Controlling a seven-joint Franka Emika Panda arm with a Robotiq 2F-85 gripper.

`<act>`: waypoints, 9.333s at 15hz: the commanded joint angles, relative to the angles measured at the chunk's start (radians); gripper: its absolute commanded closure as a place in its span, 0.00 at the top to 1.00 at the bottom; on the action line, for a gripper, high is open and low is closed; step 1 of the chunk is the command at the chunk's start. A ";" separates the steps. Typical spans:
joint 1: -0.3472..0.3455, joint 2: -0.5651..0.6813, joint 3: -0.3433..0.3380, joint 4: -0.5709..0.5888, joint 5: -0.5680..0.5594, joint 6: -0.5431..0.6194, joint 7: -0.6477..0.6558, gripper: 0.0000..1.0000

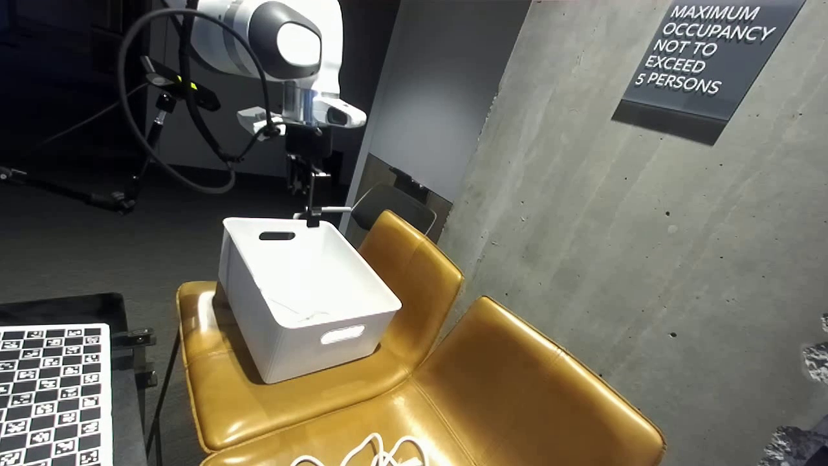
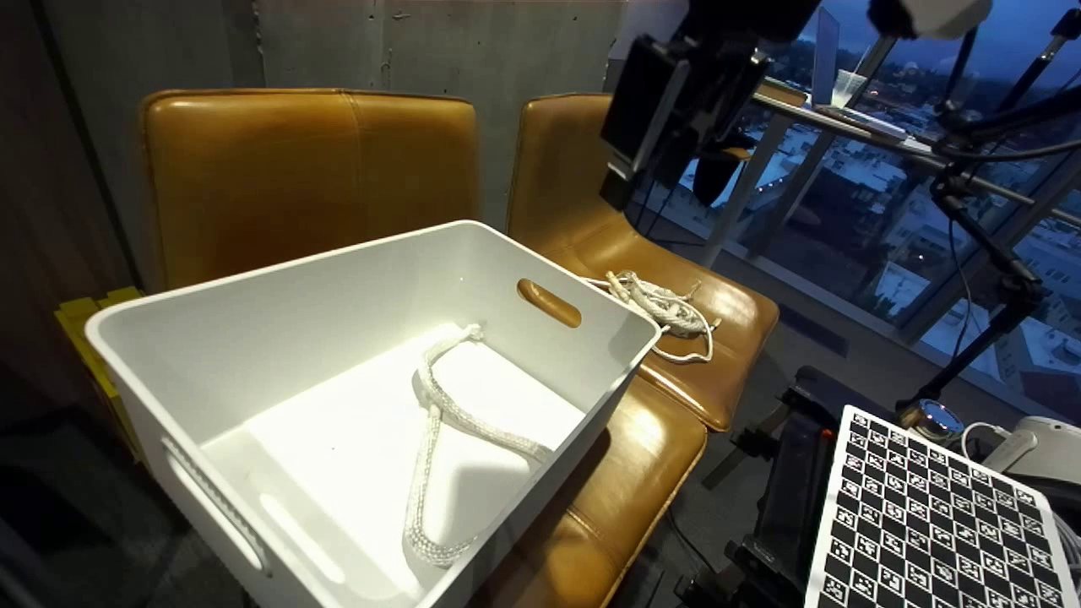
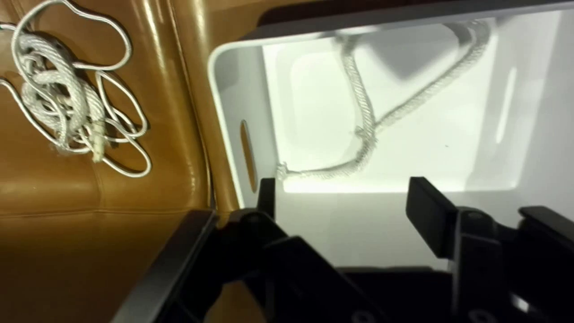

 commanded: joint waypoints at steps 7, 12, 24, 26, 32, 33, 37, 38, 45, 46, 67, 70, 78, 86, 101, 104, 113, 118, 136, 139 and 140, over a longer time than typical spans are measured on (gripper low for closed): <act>-0.226 0.184 -0.216 -0.008 0.023 0.168 -0.289 1.00; -0.288 0.389 -0.263 0.095 0.044 0.191 -0.346 1.00; -0.304 0.741 -0.293 0.375 0.083 0.157 -0.336 1.00; -0.297 0.768 -0.292 0.393 0.084 0.157 -0.333 1.00; -0.280 0.821 -0.296 0.432 0.085 0.156 -0.321 0.72; -0.277 0.824 -0.297 0.434 0.086 0.155 -0.318 0.66; -0.261 0.813 -0.299 0.413 0.083 0.164 -0.313 0.36; -0.257 0.809 -0.300 0.407 0.082 0.164 -0.311 0.28; -0.224 0.769 -0.322 0.377 0.062 0.169 -0.307 0.13; -0.219 0.764 -0.326 0.373 0.061 0.172 -0.305 0.03; -0.116 0.384 -0.313 0.413 0.029 0.021 -0.255 0.03; -0.097 0.266 -0.300 0.428 -0.001 -0.024 -0.241 0.03; -0.086 0.044 -0.213 0.407 -0.029 -0.122 -0.218 0.03; -0.036 -0.133 -0.070 0.167 -0.018 -0.126 -0.149 0.03; -0.001 -0.103 0.038 -0.019 0.005 0.012 -0.197 0.03; -0.002 -0.083 0.036 -0.028 0.004 0.024 -0.209 0.03; -0.003 -0.057 0.026 -0.008 -0.004 0.028 -0.226 0.03; -0.001 -0.053 0.026 0.017 -0.010 0.034 -0.213 0.37; -0.245 0.105 -0.202 -0.076 0.043 0.153 -0.529 1.00; -0.279 0.196 -0.222 -0.024 0.057 0.144 -0.567 1.00; -0.287 0.238 -0.227 0.000 0.053 0.147 -0.571 1.00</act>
